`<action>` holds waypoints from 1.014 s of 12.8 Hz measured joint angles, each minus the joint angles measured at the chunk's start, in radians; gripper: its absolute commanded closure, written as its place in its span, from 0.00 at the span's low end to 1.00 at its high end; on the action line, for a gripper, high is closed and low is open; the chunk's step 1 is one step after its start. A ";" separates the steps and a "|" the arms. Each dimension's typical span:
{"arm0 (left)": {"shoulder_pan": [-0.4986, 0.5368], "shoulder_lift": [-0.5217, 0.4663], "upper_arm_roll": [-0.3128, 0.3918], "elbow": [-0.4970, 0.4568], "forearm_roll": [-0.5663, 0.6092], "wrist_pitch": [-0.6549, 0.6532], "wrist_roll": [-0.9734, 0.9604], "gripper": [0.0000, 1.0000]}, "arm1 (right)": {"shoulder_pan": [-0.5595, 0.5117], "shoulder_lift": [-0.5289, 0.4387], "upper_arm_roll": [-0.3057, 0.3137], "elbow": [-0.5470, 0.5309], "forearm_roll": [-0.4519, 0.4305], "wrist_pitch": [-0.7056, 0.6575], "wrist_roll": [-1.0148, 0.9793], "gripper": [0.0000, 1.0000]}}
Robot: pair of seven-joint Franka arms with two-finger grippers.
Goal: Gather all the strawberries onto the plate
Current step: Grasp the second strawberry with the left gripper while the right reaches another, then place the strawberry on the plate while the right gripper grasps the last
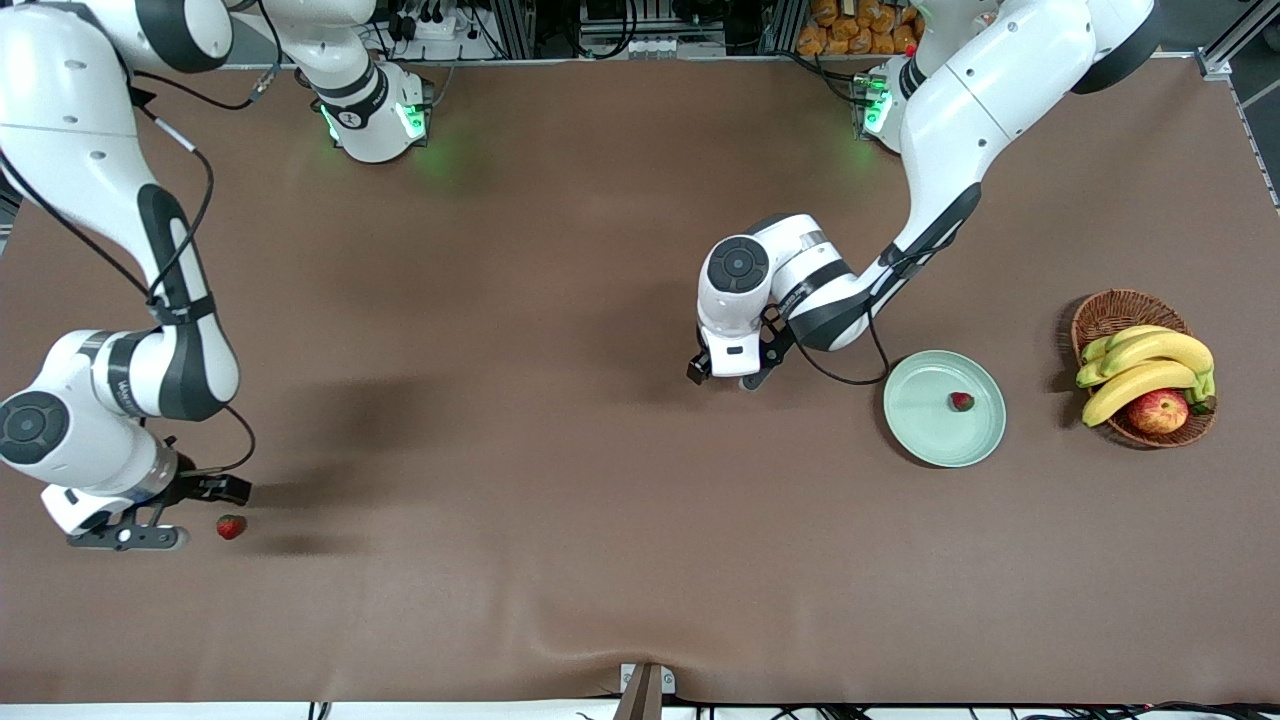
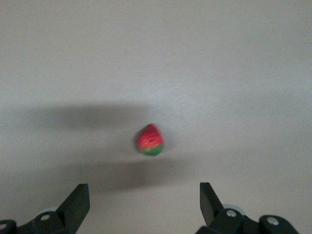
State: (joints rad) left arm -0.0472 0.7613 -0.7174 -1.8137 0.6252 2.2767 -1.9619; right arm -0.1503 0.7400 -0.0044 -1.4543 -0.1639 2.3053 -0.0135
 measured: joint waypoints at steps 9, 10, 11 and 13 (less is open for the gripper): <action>-0.011 0.005 0.026 -0.019 0.000 0.040 -0.043 0.34 | -0.047 0.200 0.013 0.223 0.023 0.006 0.179 0.00; -0.017 0.005 0.026 -0.020 0.000 0.040 -0.049 0.39 | -0.046 0.206 0.016 0.228 0.049 0.006 0.184 0.00; -0.022 0.006 0.027 -0.021 0.000 0.040 -0.056 0.56 | -0.046 0.213 0.018 0.230 0.075 0.006 0.185 0.00; -0.026 0.008 0.028 -0.021 0.000 0.040 -0.061 0.98 | -0.043 0.223 0.021 0.231 0.096 0.006 0.186 0.00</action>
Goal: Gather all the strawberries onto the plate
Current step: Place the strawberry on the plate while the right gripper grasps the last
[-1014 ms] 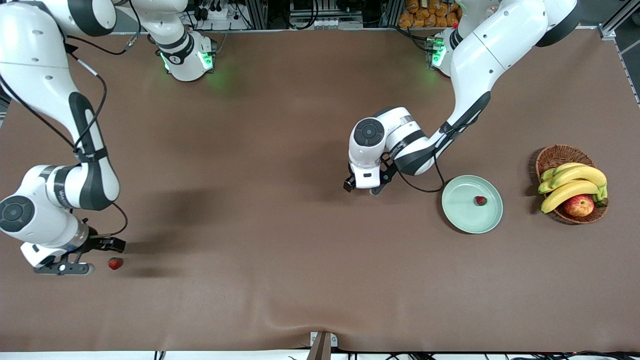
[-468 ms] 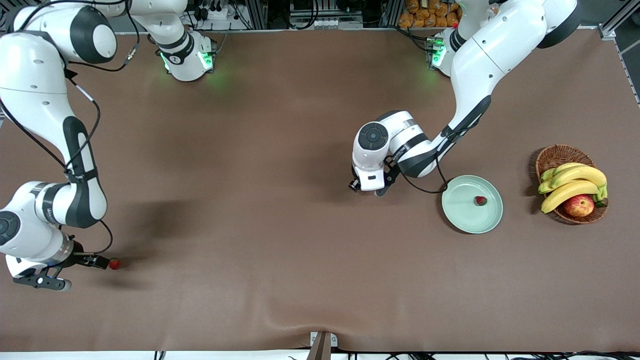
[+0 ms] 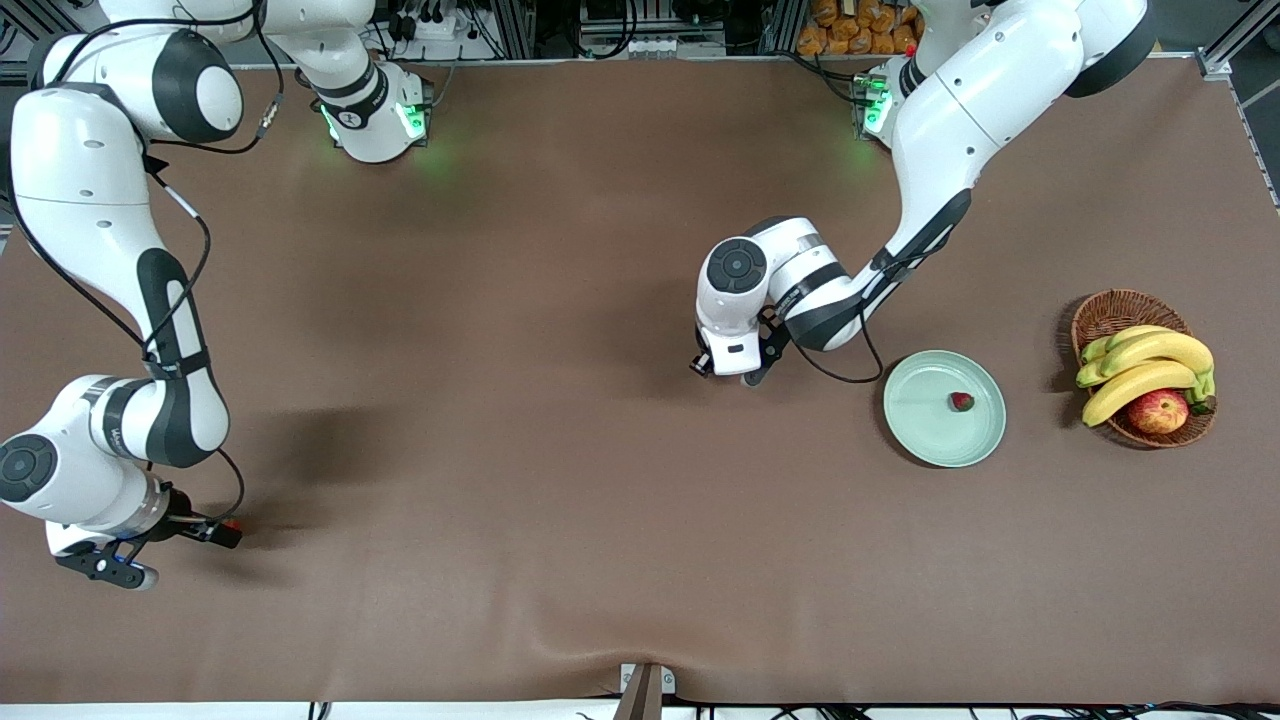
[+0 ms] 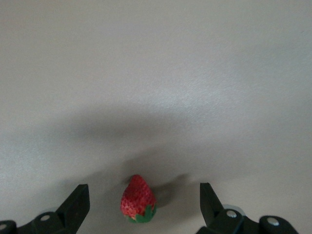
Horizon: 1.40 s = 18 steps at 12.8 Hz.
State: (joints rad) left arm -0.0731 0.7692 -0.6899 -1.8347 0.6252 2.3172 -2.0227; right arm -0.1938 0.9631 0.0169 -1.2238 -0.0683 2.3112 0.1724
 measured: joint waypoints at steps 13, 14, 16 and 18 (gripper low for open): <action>0.609 -0.120 -0.289 0.018 0.003 -0.363 0.664 1.00 | 0.002 0.023 0.003 0.003 0.069 -0.007 0.003 0.25; 0.654 -0.117 -0.286 0.006 0.003 -0.369 0.733 1.00 | 0.002 0.023 0.003 0.003 0.070 -0.007 0.003 0.33; 0.726 -0.103 -0.279 -0.021 0.024 -0.366 0.829 0.76 | 0.002 0.023 0.003 0.003 0.070 -0.008 0.003 0.70; 0.749 -0.078 -0.265 -0.041 0.066 -0.343 0.846 0.06 | 0.002 0.023 0.003 0.003 0.072 -0.008 0.003 1.00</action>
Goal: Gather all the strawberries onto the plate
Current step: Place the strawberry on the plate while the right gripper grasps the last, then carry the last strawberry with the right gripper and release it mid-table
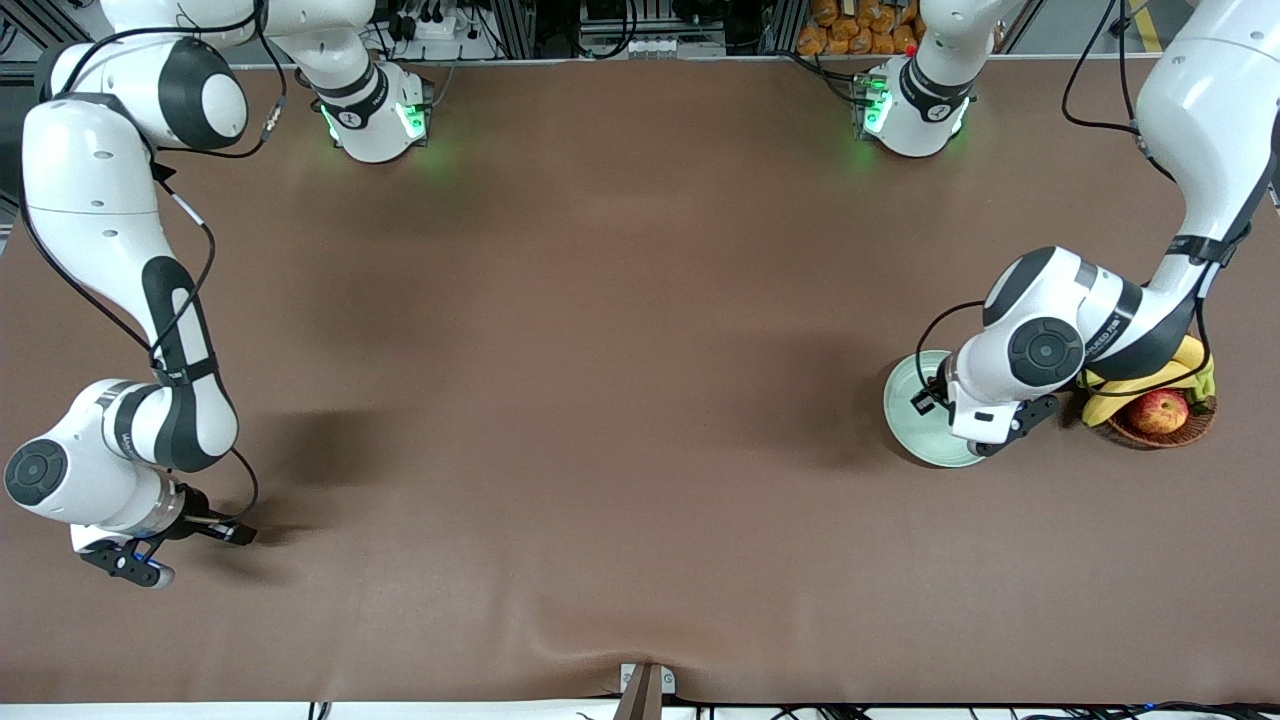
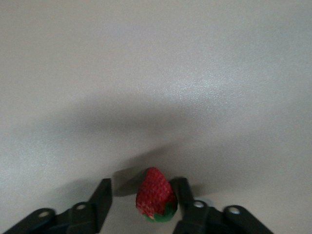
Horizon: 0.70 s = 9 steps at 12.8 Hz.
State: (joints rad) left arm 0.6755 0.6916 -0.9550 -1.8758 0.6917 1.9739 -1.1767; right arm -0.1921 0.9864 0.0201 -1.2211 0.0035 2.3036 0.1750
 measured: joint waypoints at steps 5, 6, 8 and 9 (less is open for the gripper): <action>0.001 0.004 0.017 0.000 0.015 0.026 0.000 0.00 | 0.005 -0.001 0.008 0.006 0.005 -0.002 0.000 1.00; 0.002 -0.010 0.008 0.007 0.015 0.025 0.000 0.00 | 0.014 -0.004 0.015 0.010 0.005 -0.011 0.000 1.00; 0.002 -0.047 -0.029 0.021 0.012 -0.010 -0.002 0.00 | 0.055 -0.020 0.029 0.022 0.007 -0.033 0.000 1.00; 0.001 -0.064 -0.051 0.035 0.002 -0.043 -0.005 0.00 | 0.080 -0.033 0.040 0.027 0.009 -0.048 0.001 1.00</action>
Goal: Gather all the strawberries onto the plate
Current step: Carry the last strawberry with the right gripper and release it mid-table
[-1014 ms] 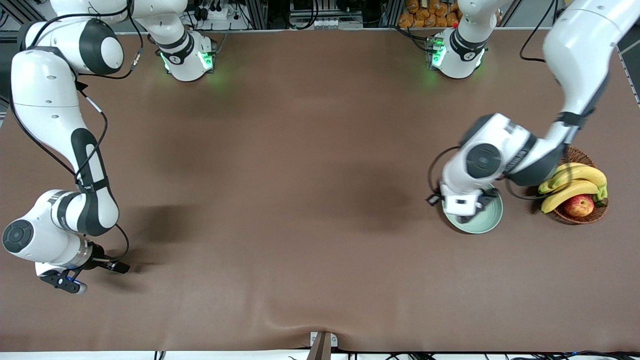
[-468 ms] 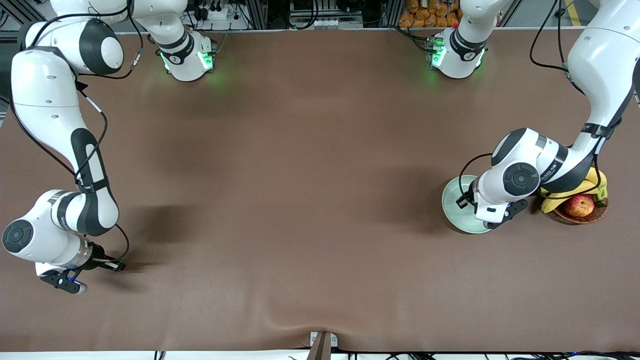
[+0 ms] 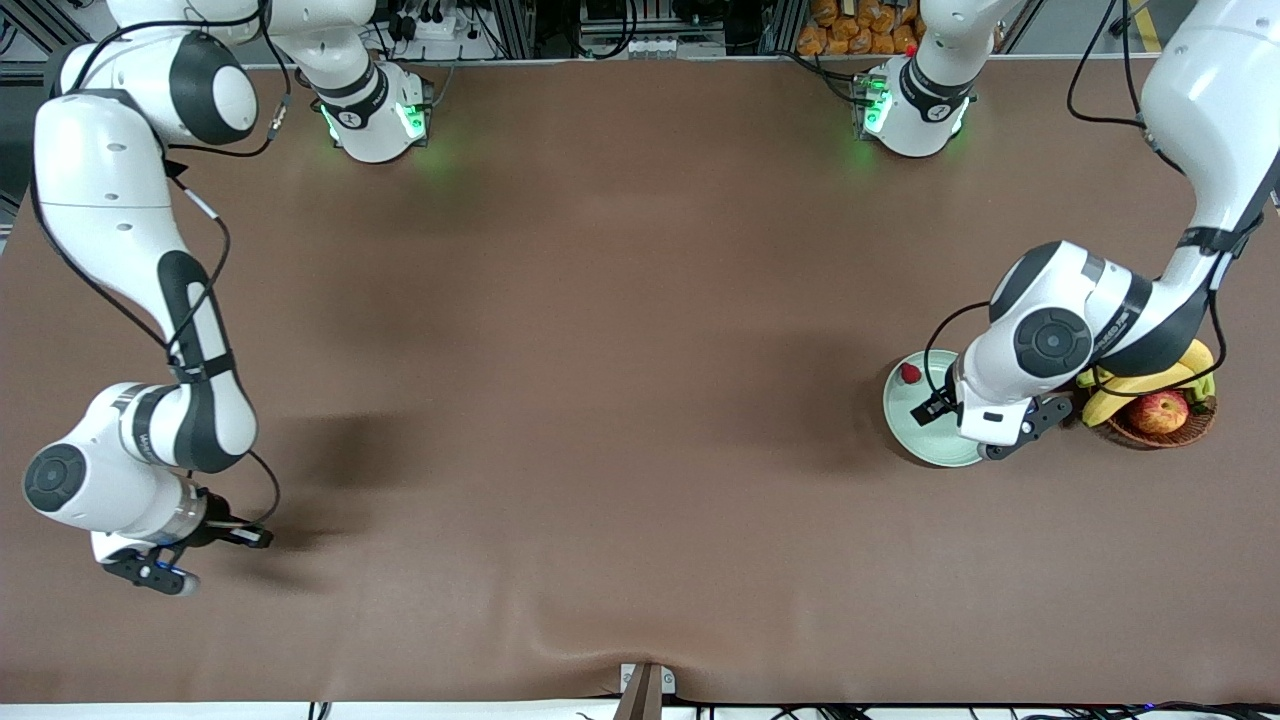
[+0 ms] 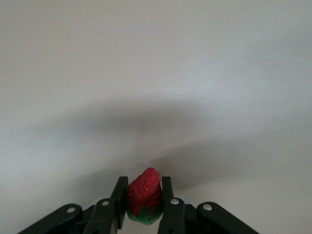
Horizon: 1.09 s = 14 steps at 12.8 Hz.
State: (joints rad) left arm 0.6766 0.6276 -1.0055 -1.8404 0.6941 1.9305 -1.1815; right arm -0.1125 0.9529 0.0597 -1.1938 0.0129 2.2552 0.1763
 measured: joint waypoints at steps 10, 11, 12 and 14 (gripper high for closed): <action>-0.003 -0.020 -0.098 0.142 -0.085 -0.182 0.000 0.00 | 0.397 -0.055 0.172 0.003 -0.001 0.034 0.244 1.00; -0.004 -0.021 -0.108 0.153 -0.089 -0.200 0.000 0.00 | 0.462 -0.055 0.172 0.003 -0.001 0.067 0.282 1.00; -0.005 -0.021 -0.119 0.160 -0.099 -0.211 0.000 0.00 | 0.528 -0.055 0.170 0.003 -0.004 0.092 0.322 1.00; -0.009 -0.021 -0.136 0.164 -0.128 -0.218 0.000 0.00 | 0.659 -0.054 0.156 -0.001 -0.018 0.129 0.388 1.00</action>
State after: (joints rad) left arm 0.6680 0.6070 -1.1410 -1.6761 0.5660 1.7127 -1.1813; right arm 0.5466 0.8985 0.2162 -1.1948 -0.0050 2.3838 0.5642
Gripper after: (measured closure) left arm 0.000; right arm 0.678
